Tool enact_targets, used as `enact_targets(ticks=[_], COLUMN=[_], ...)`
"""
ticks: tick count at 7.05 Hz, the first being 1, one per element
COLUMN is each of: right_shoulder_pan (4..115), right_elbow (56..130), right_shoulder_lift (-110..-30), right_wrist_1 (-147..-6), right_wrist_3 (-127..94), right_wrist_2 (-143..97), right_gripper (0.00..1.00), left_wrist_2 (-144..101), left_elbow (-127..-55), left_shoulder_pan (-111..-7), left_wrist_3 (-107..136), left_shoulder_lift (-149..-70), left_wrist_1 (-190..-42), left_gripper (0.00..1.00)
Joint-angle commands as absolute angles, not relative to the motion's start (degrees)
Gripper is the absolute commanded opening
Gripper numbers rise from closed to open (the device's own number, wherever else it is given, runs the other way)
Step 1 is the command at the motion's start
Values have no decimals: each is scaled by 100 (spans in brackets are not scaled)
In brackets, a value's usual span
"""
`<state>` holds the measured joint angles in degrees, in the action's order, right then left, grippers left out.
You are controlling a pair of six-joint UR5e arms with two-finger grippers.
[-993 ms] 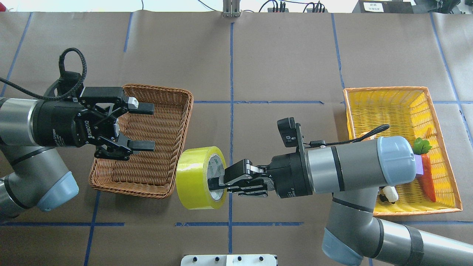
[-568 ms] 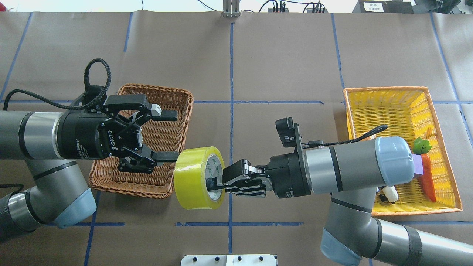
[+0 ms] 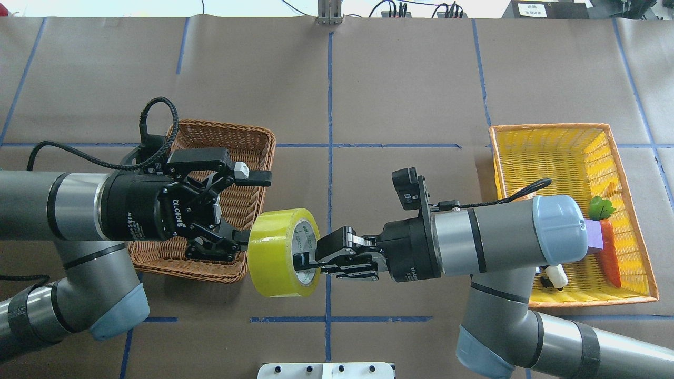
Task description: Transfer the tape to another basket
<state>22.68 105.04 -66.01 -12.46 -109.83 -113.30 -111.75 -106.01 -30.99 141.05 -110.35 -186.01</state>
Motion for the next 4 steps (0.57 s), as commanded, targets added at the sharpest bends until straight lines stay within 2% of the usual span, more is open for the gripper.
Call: enact_targets(ticks=[1,4], right_shoulder_pan=[2268,2268], right_elbow=[10503,10494], right_shoulder_lift=[-6592,-6601], right_wrist_1=[-1239,-1231], right_wrist_3=[-10986,-10978], right_wrist_2=[-11320,-11312], right_gripper=[4,4], left_wrist_2=[-11083,-11074], left_elbow=[-10600,-10600], left_shoulder_pan=[-2980,-2892], left_wrist_3=[14080,14054], left_shoulder_lift=[-11039,-11074], left_wrist_1=[-18606,-18606], left_gripper=[99,99])
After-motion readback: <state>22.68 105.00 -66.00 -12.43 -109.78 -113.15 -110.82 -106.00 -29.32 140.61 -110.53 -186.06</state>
